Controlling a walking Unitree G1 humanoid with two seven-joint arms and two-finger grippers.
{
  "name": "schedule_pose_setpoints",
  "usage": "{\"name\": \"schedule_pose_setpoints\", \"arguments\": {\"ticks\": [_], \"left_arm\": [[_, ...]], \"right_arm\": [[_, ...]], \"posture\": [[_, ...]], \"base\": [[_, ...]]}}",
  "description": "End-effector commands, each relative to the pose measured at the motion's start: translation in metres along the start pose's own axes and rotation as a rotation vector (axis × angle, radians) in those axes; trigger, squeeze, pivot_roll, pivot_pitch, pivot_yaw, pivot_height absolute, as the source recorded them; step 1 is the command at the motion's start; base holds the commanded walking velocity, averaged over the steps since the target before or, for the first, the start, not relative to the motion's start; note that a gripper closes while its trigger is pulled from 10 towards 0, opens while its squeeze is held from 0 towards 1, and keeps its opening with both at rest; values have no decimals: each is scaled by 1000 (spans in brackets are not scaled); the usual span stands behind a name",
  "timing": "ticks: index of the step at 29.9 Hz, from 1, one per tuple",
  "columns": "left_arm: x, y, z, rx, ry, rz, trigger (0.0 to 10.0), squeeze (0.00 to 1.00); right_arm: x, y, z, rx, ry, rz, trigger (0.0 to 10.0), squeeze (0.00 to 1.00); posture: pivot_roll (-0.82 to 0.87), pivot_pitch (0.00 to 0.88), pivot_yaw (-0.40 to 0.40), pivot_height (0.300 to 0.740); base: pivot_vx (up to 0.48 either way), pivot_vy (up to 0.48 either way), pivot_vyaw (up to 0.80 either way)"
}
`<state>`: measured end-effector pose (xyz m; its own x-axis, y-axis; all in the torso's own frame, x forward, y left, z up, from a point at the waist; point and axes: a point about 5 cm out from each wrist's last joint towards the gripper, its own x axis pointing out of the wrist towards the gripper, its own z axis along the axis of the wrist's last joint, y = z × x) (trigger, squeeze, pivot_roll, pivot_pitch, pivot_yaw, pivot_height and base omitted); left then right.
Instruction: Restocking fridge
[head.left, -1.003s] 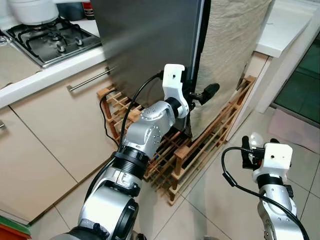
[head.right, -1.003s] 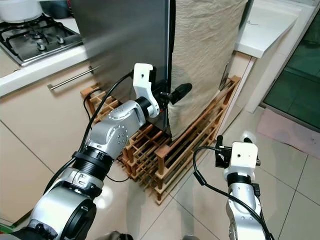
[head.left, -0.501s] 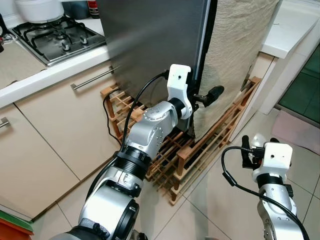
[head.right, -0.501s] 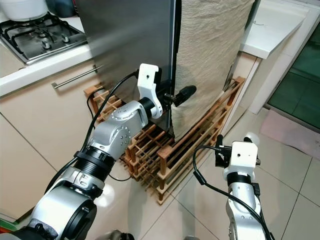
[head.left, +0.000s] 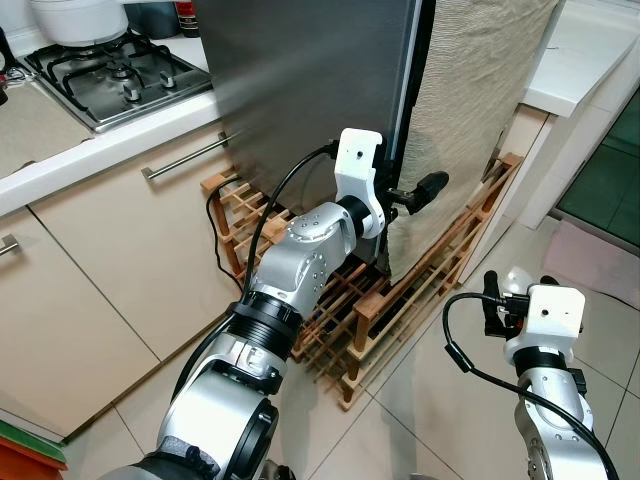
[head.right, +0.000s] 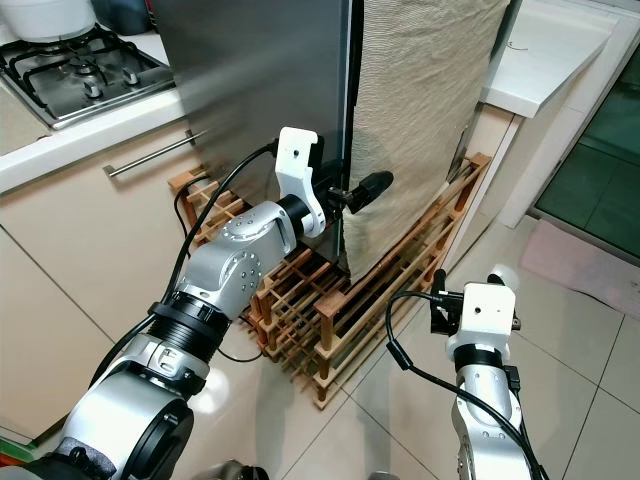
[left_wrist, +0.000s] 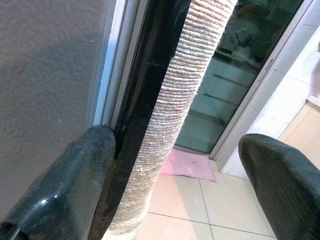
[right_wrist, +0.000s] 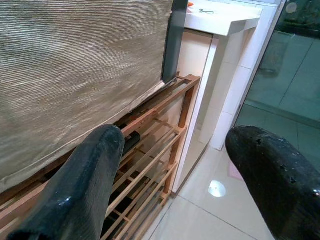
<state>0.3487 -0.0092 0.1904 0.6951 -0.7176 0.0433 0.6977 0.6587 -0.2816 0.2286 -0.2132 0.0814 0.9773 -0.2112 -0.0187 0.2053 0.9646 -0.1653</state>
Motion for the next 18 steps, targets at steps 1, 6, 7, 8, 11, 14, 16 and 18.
{"name": "schedule_pose_setpoints", "arguments": {"ticks": [1, 6, 7, 8, 11, 14, 16, 18], "left_arm": [[32, -83, 20, -24, -70, -264, 10000, 0], [32, -87, 21, -47, -81, -292, 10000, 0], [32, -87, 21, -47, -81, -292, 10000, 0], [32, -87, 21, -47, -81, -292, 10000, 0], [32, -87, 21, -47, -81, -292, 10000, 0], [32, -87, 21, -47, -81, -292, 10000, 0], [32, -87, 21, -47, -81, -292, 10000, 0], [32, -87, 21, -47, -81, -292, 10000, 0]], "right_arm": [[2, 0, 5, -3, -23, -6, 10000, 0], [2, 0, 5, -2, -23, -6, 10000, 0], [2, 0, 5, -2, -23, -6, 10000, 0], [2, 0, 5, -2, -23, -6, 10000, 0], [2, 0, 5, -2, -23, -6, 10000, 0], [2, 0, 5, -2, -23, -6, 10000, 0], [2, 0, 5, -2, -23, -6, 10000, 0], [2, 0, 5, -2, -23, -6, 10000, 0]], "posture": [[-263, 18, 67, 727], [-262, 19, 67, 727], [-262, 19, 67, 727], [-262, 19, 67, 727], [-262, 19, 67, 727], [-262, 19, 67, 727], [-262, 19, 67, 727], [-262, 19, 67, 727]], "base": [[0, 0, 0], [0, 0, 0], [0, 0, 0], [0, 0, 0], [0, 0, 0], [0, 0, 0], [0, 0, 0], [0, 0, 0]]}}
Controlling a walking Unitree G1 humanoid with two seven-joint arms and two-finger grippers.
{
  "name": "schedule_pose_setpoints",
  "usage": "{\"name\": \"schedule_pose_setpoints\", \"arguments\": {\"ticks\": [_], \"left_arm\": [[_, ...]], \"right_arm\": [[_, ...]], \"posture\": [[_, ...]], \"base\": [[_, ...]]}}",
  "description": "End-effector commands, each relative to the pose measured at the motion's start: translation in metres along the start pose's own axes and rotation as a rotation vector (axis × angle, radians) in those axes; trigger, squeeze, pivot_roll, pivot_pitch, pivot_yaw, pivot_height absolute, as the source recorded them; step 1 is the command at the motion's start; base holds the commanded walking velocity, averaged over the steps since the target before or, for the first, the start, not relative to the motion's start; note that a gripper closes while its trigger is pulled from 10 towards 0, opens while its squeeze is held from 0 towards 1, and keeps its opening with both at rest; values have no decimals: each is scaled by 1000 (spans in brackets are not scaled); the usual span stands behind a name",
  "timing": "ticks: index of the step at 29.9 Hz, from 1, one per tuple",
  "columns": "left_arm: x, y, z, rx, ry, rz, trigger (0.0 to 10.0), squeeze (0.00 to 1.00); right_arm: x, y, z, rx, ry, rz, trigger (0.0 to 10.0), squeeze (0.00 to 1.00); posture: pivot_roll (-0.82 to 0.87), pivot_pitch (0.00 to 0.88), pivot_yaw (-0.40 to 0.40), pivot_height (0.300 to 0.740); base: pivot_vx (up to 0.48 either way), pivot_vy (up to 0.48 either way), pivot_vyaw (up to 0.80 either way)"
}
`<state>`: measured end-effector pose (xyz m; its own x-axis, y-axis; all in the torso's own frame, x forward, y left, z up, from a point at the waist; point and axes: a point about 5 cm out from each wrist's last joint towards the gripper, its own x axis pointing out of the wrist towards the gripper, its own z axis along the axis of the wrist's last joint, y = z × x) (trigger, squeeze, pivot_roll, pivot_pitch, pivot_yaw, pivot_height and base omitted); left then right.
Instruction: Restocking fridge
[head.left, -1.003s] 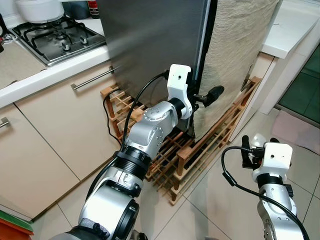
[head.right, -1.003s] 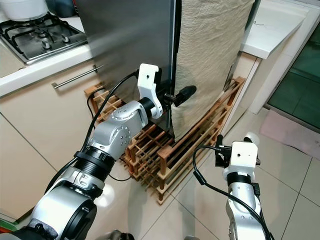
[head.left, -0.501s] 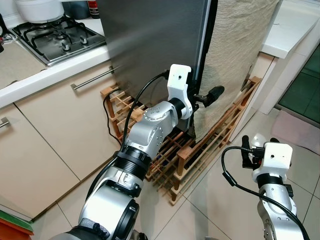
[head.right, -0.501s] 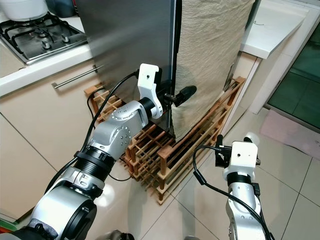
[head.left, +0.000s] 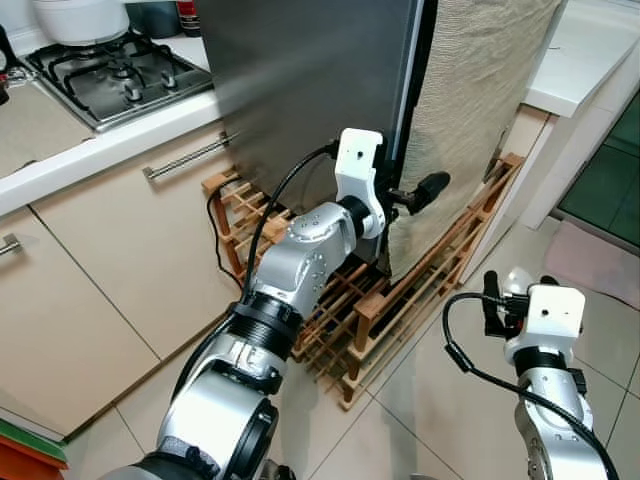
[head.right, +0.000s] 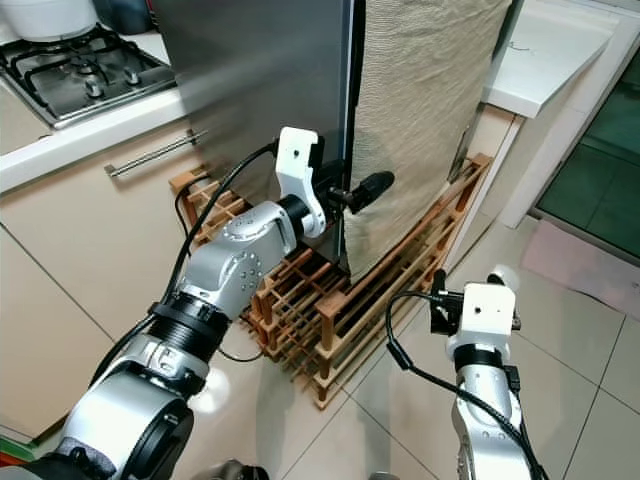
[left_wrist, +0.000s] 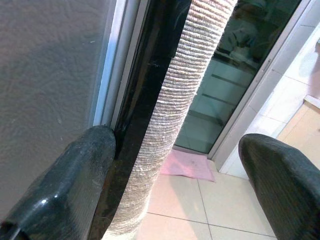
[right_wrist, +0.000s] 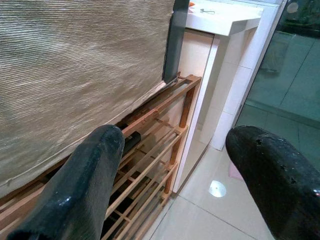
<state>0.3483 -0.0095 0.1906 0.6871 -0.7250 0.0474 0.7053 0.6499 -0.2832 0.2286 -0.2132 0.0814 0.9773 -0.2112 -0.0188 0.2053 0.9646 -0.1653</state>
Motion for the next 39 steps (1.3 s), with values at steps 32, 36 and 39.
{"name": "schedule_pose_setpoints", "arguments": {"ticks": [32, 36, 39], "left_arm": [[33, -86, 21, -45, -81, -280, 10000, 0], [33, -86, 21, -45, -81, -280, 10000, 0], [33, -86, 21, -45, -81, -280, 10000, 0]], "right_arm": [[2, 0, 5, -2, -23, -6, 10000, 0], [2, 0, 5, -2, -23, -6, 10000, 0], [2, 0, 5, -2, -23, -6, 10000, 0]], "posture": [[-262, 19, 67, 727], [-262, 19, 67, 727], [-262, 19, 67, 727]], "base": [[0, 0, 0], [0, 0, 0], [0, 0, 0]]}}
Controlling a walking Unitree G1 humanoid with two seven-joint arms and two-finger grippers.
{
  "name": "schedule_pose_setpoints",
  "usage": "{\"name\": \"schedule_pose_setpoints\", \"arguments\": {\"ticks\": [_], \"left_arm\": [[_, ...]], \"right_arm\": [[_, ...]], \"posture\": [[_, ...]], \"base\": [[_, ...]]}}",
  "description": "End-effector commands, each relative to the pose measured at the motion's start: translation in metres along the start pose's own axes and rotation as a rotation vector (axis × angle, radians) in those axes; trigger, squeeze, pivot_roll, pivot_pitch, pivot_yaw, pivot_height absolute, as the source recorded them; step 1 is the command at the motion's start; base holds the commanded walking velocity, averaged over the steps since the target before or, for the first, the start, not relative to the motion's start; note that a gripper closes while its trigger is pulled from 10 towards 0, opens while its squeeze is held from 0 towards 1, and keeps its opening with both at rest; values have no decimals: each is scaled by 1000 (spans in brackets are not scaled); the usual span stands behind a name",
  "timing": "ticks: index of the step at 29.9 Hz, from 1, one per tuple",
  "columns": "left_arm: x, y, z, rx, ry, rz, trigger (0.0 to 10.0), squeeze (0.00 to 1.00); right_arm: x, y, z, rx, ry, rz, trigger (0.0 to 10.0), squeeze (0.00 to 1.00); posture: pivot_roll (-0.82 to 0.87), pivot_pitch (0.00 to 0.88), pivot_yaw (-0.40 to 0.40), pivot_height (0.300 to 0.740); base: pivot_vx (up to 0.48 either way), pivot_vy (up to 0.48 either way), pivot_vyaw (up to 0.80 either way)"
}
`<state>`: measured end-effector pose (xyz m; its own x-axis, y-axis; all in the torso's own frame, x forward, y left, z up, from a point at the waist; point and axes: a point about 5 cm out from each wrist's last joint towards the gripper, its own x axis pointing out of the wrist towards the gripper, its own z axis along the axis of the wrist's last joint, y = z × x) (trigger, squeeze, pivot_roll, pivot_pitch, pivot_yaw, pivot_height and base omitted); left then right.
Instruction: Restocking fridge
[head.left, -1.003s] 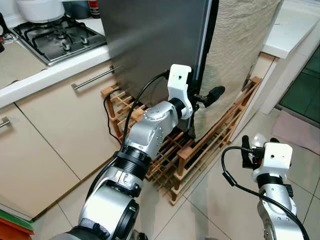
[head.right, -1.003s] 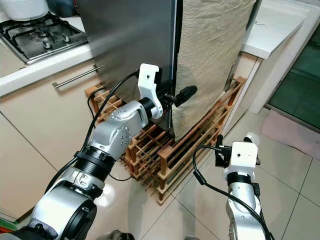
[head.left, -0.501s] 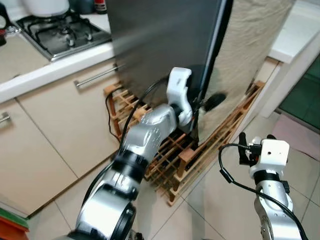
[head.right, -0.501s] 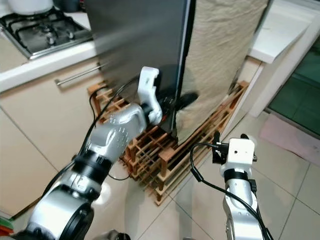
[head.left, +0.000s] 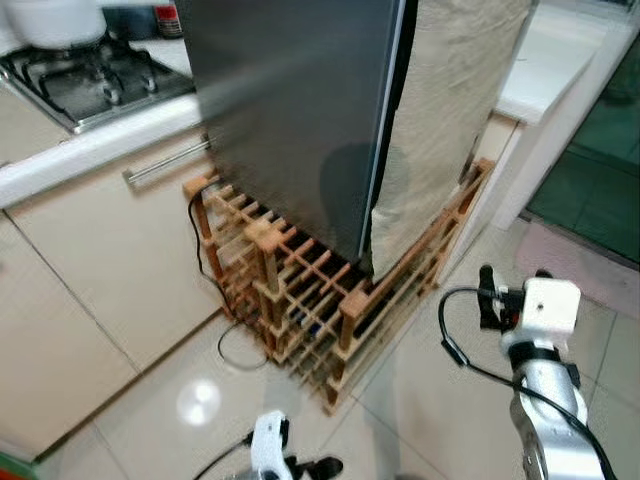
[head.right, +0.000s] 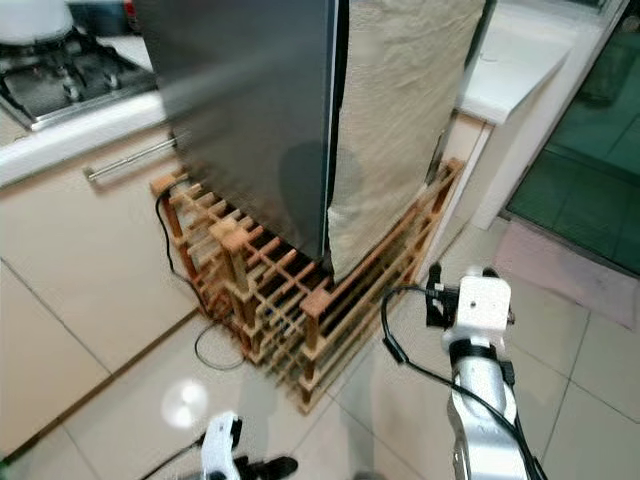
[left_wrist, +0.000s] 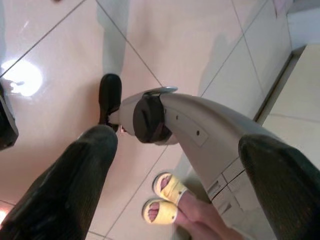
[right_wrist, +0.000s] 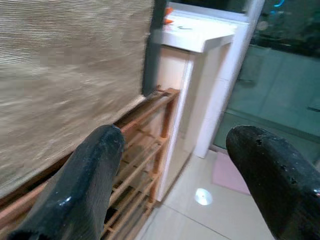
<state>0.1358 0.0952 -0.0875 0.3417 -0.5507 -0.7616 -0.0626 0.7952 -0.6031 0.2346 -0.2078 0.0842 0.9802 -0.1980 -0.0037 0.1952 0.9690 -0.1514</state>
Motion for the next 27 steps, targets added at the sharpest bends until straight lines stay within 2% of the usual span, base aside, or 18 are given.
{"name": "schedule_pose_setpoints", "arguments": {"ticks": [1, 27], "left_arm": [[-87, -350, 198, 820, -781, -786, 10000, 0], [-87, -350, 198, 820, -781, -786, 10000, 0]], "right_arm": [[-2, -6, 1, -16, -6, -17, 10000, 0], [-2, -6, 1, -16, -6, -17, 10000, 0]], "posture": [[-262, 19, 67, 727], [-262, 19, 67, 727]], "base": [[0, 0, 0], [0, 0, 0]]}}
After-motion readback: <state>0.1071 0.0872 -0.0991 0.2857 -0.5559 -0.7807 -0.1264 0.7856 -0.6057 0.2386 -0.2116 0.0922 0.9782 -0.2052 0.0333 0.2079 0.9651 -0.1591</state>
